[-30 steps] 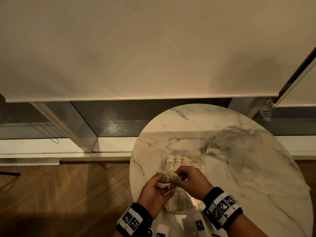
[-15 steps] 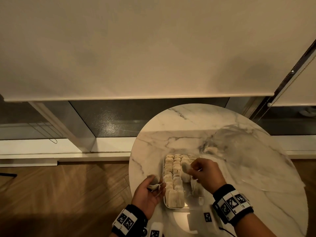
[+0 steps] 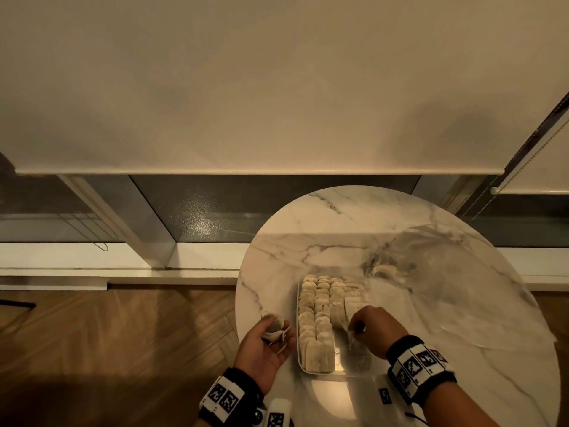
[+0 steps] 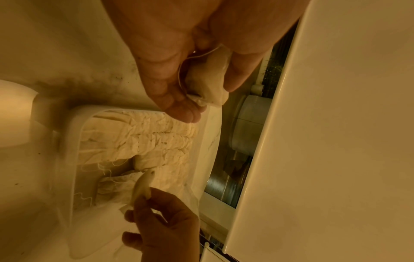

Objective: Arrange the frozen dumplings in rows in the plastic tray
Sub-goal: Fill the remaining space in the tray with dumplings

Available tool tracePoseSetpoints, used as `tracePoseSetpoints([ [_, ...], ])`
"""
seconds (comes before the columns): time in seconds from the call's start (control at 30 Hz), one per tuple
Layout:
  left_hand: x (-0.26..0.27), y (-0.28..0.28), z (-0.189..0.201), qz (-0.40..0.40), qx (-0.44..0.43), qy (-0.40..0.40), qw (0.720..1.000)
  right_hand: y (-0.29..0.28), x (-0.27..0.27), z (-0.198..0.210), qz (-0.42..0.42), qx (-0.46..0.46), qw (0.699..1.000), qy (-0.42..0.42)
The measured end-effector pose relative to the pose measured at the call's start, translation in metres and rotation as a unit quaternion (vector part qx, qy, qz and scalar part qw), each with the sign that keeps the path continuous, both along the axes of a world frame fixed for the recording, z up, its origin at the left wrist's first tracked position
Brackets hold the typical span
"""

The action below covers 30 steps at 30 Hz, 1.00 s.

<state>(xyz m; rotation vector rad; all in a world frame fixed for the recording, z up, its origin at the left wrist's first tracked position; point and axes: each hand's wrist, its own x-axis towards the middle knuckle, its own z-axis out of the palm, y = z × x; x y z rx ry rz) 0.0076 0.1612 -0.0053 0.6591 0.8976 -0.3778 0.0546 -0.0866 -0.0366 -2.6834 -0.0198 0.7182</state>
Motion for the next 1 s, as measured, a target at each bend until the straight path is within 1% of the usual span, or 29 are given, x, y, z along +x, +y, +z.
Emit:
tracePoseSetpoints([
  [0.1, 0.000, 0.001, -0.002, 0.002, -0.004, 0.005, 1.000, 0.003, 0.004, -0.002, 0.050, -0.023, 0.996, 0.072],
  [0.2, 0.001, 0.002, -0.004, 0.008, -0.005, 0.007, 1.000, 0.009, 0.015, -0.005, 0.068, -0.035, 0.992, 0.097],
  [0.5, -0.001, 0.007, -0.006, 0.018, -0.004, 0.007, 1.000, 0.024, 0.053, -0.018, 0.022, -0.028, 0.999, 0.002],
  [0.63, -0.003, 0.013, -0.008, 0.031, -0.007, 0.011, 0.999, 0.026, 0.055, -0.024, 0.014, -0.027, 0.999, -0.011],
  [0.8, -0.004, 0.017, -0.013, 0.038, -0.005, 0.011, 0.999, 0.023, 0.048, -0.023, -0.044, 0.020, 0.998, -0.043],
  [0.9, -0.005, 0.018, -0.015, 0.037, -0.006, 0.008, 0.999, 0.019, 0.036, -0.021, -0.069, 0.023, 0.997, -0.029],
  [1.0, -0.004, 0.016, -0.015, 0.031, -0.004, 0.005, 0.999, 0.021, 0.021, -0.020, -0.059, 0.015, 0.998, 0.008],
])
